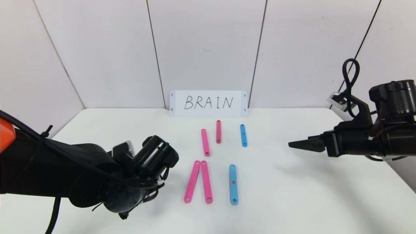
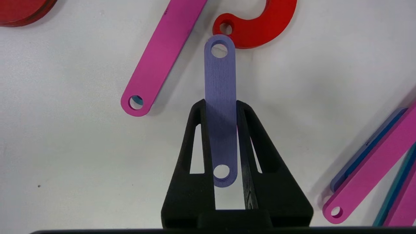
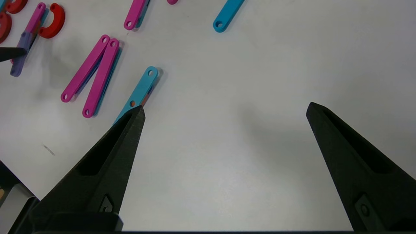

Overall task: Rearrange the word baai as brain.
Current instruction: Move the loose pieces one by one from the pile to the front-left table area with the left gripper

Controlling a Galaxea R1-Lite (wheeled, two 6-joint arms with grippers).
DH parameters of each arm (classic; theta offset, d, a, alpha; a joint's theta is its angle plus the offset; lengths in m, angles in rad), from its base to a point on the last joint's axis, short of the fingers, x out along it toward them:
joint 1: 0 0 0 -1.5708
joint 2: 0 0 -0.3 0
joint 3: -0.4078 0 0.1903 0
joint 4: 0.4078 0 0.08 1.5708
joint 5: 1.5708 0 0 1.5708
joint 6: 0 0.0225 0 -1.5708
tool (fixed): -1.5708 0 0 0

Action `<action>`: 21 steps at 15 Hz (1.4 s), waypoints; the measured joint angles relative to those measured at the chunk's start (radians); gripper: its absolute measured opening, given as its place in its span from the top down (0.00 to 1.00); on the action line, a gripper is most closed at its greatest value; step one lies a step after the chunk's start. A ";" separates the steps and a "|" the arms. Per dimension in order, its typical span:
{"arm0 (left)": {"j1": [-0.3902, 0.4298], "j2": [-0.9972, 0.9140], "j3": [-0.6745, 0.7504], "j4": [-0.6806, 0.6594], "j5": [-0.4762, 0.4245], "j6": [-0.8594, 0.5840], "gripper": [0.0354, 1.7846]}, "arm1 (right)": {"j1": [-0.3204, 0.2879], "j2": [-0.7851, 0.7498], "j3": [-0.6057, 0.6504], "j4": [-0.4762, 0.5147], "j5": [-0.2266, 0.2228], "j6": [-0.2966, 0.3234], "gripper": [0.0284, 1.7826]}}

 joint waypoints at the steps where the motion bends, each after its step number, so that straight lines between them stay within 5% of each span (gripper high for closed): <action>1: -0.002 0.003 0.003 0.002 0.002 -0.015 0.87 | 0.000 0.000 0.000 0.000 0.000 0.000 0.02; 21: -0.004 0.067 -0.007 0.000 0.006 -0.033 0.87 | 0.000 -0.006 0.002 0.000 -0.001 0.000 0.02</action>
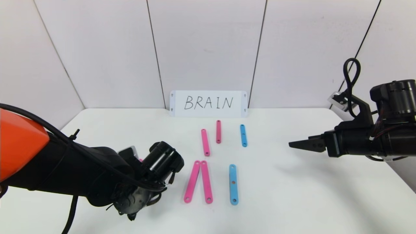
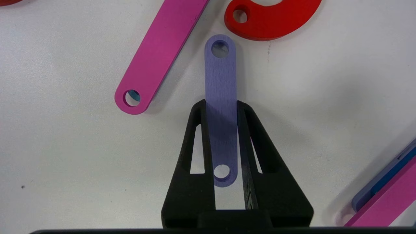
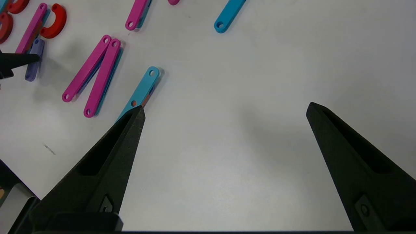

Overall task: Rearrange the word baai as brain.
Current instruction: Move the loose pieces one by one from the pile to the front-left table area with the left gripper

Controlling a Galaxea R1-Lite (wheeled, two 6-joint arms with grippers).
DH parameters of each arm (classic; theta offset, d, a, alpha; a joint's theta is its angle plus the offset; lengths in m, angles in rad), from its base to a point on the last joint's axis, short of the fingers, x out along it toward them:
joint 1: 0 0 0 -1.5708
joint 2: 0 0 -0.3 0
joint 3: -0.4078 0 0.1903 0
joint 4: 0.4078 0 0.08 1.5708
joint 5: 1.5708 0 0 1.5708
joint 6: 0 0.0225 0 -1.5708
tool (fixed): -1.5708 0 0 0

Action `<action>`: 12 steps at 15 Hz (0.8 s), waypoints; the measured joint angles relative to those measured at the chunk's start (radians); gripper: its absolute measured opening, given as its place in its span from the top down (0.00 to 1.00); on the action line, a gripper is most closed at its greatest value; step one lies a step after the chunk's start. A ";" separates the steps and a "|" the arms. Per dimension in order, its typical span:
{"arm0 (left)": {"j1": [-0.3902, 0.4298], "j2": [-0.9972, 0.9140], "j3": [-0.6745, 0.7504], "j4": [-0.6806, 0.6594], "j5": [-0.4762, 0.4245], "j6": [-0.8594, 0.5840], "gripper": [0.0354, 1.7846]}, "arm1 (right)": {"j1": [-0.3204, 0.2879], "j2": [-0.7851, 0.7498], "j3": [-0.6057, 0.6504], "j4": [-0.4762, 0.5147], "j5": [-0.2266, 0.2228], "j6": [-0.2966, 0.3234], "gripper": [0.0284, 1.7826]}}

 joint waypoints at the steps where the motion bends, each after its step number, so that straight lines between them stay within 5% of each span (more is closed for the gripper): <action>1: 0.000 0.000 0.000 0.000 0.000 0.000 0.87 | 0.000 0.000 0.001 0.000 0.000 0.000 0.02; 12: 0.000 0.002 -0.001 -0.005 0.001 0.009 0.85 | 0.000 -0.006 0.003 0.000 0.000 -0.002 0.02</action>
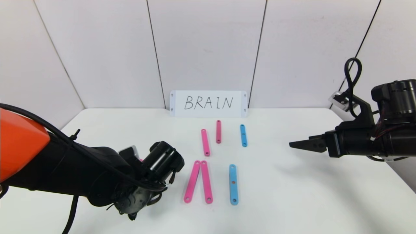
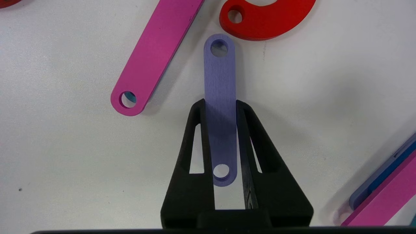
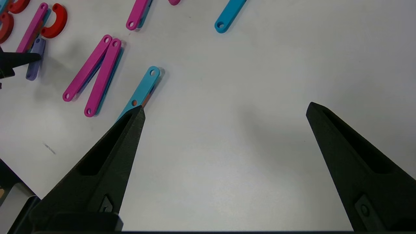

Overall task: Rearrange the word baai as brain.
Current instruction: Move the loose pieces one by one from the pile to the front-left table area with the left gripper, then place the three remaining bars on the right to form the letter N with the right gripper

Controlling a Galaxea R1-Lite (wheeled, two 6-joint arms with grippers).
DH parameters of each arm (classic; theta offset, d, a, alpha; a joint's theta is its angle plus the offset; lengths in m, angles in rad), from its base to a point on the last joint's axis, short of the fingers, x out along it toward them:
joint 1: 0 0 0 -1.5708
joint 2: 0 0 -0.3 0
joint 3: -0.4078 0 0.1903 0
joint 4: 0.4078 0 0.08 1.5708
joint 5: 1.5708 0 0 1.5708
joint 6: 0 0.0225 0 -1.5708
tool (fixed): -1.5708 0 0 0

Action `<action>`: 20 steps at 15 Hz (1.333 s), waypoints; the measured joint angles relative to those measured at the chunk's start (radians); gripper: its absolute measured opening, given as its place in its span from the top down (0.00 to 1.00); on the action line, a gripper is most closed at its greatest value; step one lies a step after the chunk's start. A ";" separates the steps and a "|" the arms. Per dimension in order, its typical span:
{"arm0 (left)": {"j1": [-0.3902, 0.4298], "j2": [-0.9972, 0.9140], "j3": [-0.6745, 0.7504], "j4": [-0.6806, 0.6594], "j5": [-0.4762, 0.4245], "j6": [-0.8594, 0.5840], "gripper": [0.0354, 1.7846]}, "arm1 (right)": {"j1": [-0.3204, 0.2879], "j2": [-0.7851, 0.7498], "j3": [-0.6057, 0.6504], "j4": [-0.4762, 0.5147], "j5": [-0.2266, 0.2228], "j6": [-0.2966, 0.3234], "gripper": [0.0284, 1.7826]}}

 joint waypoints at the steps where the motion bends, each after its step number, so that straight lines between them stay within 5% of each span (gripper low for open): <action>1: 0.000 0.002 0.000 0.000 0.001 0.000 0.83 | 0.000 0.000 0.000 0.000 0.000 0.000 0.02; 4: 0.000 0.008 -0.001 -0.001 0.012 0.001 0.68 | 0.000 0.000 0.002 0.000 0.000 0.000 0.02; 8: 0.000 0.009 -0.015 0.002 0.013 0.006 0.29 | 0.000 0.000 0.002 0.000 -0.001 0.000 0.02; 11: -0.010 0.007 -0.037 0.004 0.013 0.009 0.09 | 0.000 0.000 0.003 0.000 -0.001 0.000 0.02; 20: -0.020 -0.088 -0.051 0.006 -0.003 0.178 0.02 | 0.009 -0.014 0.014 0.000 0.000 -0.028 0.02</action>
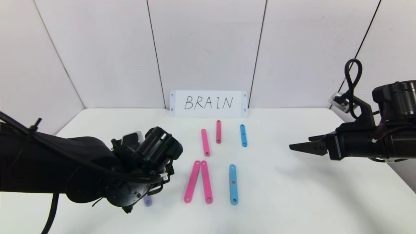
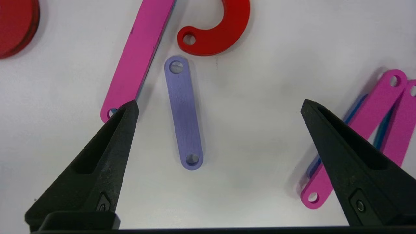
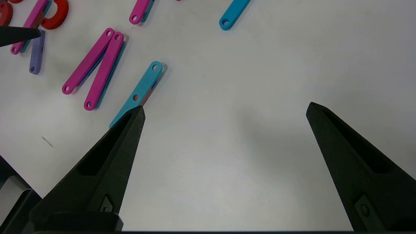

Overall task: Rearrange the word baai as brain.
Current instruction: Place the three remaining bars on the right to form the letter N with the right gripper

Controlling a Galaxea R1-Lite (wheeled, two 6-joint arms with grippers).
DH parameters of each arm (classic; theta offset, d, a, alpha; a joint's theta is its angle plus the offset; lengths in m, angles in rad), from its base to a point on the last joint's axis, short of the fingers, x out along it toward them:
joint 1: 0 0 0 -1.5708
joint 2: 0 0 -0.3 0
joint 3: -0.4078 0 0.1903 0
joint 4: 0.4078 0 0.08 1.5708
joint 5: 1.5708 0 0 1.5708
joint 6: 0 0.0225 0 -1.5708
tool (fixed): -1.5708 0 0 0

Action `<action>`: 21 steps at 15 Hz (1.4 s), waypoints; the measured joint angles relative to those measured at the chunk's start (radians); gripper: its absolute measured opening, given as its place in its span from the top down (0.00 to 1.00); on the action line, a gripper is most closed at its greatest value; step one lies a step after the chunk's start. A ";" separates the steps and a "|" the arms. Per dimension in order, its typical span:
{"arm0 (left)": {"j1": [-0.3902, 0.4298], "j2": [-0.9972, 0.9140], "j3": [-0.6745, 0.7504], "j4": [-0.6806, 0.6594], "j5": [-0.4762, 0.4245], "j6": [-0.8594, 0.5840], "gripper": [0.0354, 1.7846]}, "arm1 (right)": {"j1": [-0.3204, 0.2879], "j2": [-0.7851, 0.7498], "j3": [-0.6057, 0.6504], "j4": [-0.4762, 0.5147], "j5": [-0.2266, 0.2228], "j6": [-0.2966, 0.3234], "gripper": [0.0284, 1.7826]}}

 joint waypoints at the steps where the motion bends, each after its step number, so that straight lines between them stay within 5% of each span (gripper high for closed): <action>1: 0.003 -0.021 -0.014 0.000 -0.015 0.062 0.02 | 0.000 -0.002 -0.001 0.000 0.000 0.001 0.02; 6: 0.075 -0.102 -0.127 0.005 -0.193 0.406 0.02 | 0.000 -0.006 -0.004 0.000 0.000 0.003 0.02; 14: 0.358 -0.199 -0.291 0.095 -0.641 0.746 0.02 | 0.000 -0.006 0.010 -0.042 -0.003 0.009 0.02; 18: 0.495 -0.218 -0.351 0.142 -0.696 0.901 0.02 | 0.003 -0.011 0.004 -0.035 -0.006 0.019 0.02; 21: 0.545 -0.211 -0.386 0.144 -0.709 0.910 0.02 | 0.059 -0.035 -0.033 -0.020 -0.066 0.063 0.02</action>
